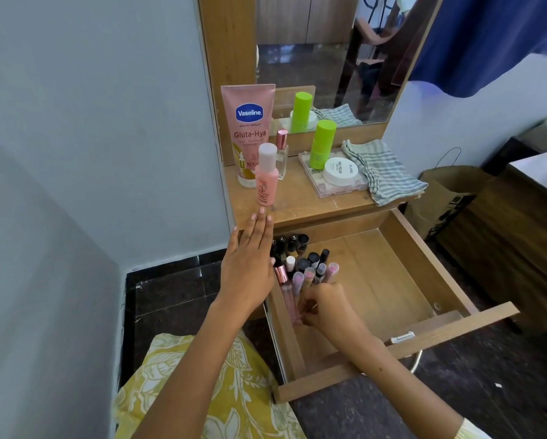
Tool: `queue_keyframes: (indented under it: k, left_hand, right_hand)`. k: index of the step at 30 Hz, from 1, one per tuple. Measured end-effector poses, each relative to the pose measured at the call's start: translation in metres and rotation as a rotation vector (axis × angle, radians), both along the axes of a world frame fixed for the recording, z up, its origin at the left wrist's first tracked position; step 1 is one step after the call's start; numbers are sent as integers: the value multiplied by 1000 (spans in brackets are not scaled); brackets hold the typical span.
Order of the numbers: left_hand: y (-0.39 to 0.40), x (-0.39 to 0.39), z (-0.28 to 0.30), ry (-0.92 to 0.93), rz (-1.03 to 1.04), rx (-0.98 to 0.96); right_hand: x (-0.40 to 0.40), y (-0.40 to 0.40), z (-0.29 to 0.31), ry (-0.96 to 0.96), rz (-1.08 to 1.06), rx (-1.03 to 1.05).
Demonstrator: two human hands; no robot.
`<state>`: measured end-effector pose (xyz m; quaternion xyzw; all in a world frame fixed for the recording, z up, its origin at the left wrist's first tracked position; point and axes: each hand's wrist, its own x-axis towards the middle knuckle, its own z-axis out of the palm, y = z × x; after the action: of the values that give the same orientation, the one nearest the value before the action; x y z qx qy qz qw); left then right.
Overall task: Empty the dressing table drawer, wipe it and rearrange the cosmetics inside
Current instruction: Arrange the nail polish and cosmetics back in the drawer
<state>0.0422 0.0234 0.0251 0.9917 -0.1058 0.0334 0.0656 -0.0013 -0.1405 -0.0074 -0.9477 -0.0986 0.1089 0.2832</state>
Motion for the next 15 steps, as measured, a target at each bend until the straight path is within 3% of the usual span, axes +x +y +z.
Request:
queue_keyframes:
  k: [15]
  left_hand:
    - [0,2,-4,-21,-8,-31]
  right_hand:
    - [1,7,-2,-77,130,-187]
